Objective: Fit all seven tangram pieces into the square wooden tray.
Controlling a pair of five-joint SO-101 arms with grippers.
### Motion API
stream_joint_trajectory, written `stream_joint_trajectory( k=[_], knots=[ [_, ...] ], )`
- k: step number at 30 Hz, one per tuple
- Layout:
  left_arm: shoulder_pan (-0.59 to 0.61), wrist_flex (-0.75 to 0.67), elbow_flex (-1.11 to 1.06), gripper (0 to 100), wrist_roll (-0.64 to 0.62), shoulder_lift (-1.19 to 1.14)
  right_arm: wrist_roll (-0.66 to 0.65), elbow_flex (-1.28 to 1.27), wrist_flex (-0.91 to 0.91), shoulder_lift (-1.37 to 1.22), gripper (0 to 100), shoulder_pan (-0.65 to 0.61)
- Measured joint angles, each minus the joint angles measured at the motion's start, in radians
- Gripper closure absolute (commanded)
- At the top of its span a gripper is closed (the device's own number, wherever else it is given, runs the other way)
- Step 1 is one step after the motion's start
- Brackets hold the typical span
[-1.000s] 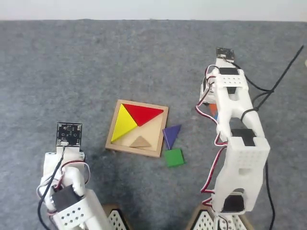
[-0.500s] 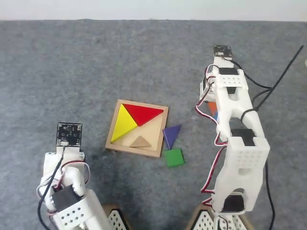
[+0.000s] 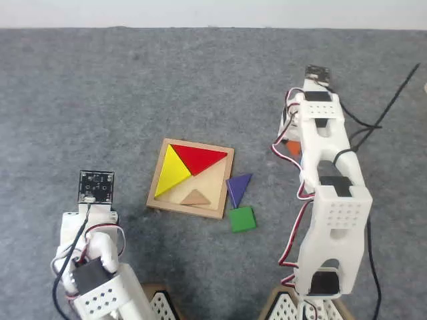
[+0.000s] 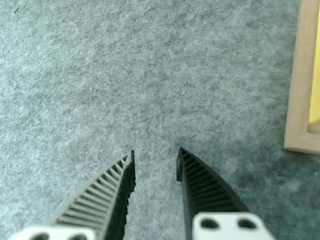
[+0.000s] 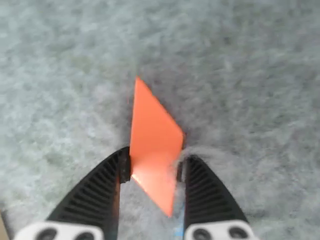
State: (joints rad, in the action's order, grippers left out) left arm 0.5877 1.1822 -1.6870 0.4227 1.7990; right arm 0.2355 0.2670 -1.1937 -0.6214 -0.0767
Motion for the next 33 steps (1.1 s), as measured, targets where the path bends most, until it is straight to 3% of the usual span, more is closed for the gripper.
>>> stream_joint_trajectory(
  k=[4,11,17,21,28,30,33],
  knots=[
    [0.000,0.000,0.000,86,0.000,0.000,-0.104,0.058,-0.066,-0.002,99.2,-0.029],
    [0.000,0.000,0.000,87,0.000,0.000,-0.512,0.080,-0.169,0.049,99.2,-0.190],
    [0.000,0.000,0.000,87,0.000,0.000,-0.931,0.080,-0.394,0.115,99.2,-0.344],
    [0.000,0.000,0.000,87,0.000,0.000,-1.076,0.080,-0.502,0.166,99.2,-0.402],
    [0.000,0.000,0.000,87,0.000,0.000,-1.108,0.080,-0.542,0.265,99.2,-0.451],
    [0.000,0.000,0.000,87,0.000,0.000,-0.987,0.080,-0.494,0.276,99.2,-0.451],
    [0.000,0.000,0.000,87,0.000,0.000,-0.660,0.075,-0.411,0.279,99.2,-0.437]
  ],
)
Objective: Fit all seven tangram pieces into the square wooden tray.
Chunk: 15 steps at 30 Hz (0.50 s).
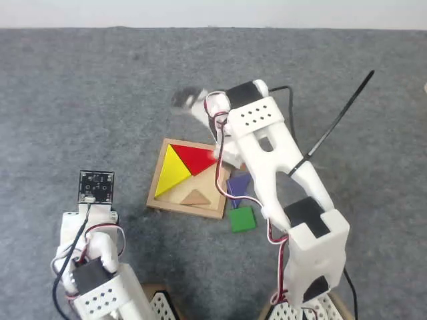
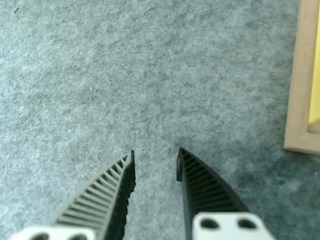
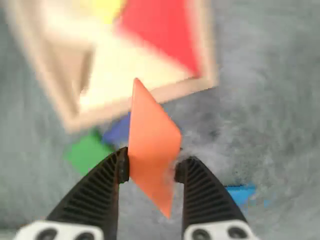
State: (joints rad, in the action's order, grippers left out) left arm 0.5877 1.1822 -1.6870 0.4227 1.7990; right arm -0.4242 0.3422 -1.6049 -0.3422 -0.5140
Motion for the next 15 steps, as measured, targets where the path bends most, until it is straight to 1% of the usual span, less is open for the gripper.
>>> stream_joint_trajectory(
  k=[3,5,9,15],
  knots=[
    [0.000,0.000,0.000,87,0.000,0.000,0.402,-0.049,0.057,0.000,99.2,0.038],
    [0.000,0.000,0.000,87,0.000,0.000,0.621,-0.060,0.094,0.000,99.2,0.051],
    [0.000,0.000,0.000,87,0.000,0.000,0.902,-0.069,0.132,0.000,99.2,0.066],
    [0.002,0.000,0.000,87,0.000,0.000,1.382,-0.137,0.140,0.000,99.2,0.078]
  ],
)
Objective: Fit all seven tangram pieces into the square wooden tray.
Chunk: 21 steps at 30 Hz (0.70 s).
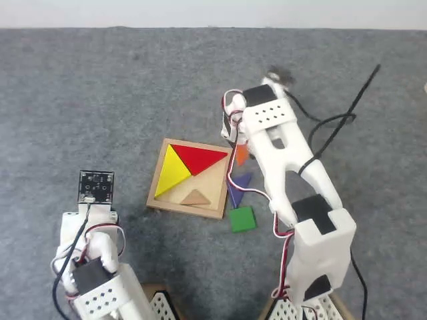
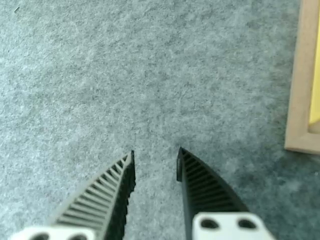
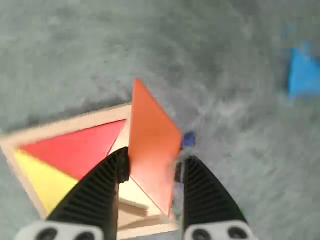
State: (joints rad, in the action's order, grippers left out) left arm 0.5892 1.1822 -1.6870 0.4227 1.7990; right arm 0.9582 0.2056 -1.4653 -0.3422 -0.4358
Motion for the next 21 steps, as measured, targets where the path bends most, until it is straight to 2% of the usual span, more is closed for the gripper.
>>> stream_joint_trajectory(
  k=[2,5,21],
  knots=[
    [-0.002,0.000,0.000,87,0.000,0.000,0.077,-0.025,0.012,0.000,99.2,0.000],
    [-0.002,0.000,0.000,87,0.000,0.000,0.107,-0.072,0.035,0.000,99.2,0.002],
    [-0.002,0.000,0.000,87,0.000,0.000,0.081,-0.175,0.163,0.000,99.2,-0.009]
  ],
)
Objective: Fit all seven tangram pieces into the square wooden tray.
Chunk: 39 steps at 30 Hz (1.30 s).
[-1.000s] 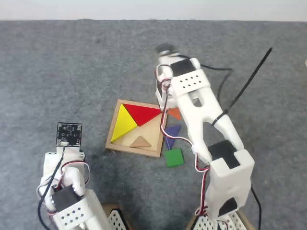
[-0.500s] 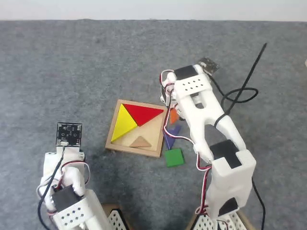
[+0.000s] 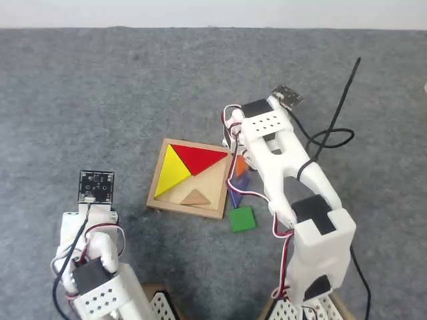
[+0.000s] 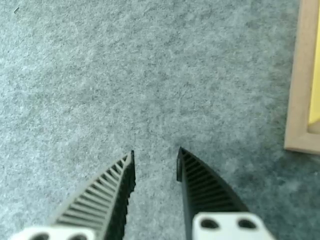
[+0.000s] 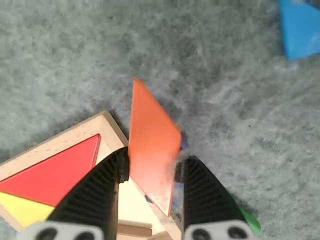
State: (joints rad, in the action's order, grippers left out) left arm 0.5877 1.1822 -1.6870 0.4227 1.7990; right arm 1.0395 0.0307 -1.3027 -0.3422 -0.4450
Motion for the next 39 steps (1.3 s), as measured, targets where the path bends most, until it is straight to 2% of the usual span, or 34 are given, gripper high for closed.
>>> stream_joint_trajectory(
  k=[6,11,14,19,24,29,39],
  knots=[
    [0.000,0.000,0.000,87,0.000,0.000,-0.023,0.000,0.032,0.035,99.2,-0.002],
    [0.000,0.000,0.000,87,0.000,0.000,-0.077,-0.015,-0.023,0.256,99.2,-0.003],
    [0.000,0.000,0.000,87,0.000,0.000,-0.095,-0.107,-0.026,0.390,99.2,0.000],
    [-0.020,0.000,0.000,87,0.000,0.000,-0.130,-0.353,0.109,0.505,99.2,0.006],
    [-0.035,0.000,0.000,87,0.000,0.000,-0.158,-0.465,0.201,0.532,99.2,0.003],
    [-0.043,0.000,0.000,87,0.000,0.000,-0.199,-0.565,0.287,0.537,99.2,-0.055],
    [-0.044,0.000,0.000,87,0.000,0.000,-0.203,-0.577,0.331,0.537,99.2,0.011]
  ],
)
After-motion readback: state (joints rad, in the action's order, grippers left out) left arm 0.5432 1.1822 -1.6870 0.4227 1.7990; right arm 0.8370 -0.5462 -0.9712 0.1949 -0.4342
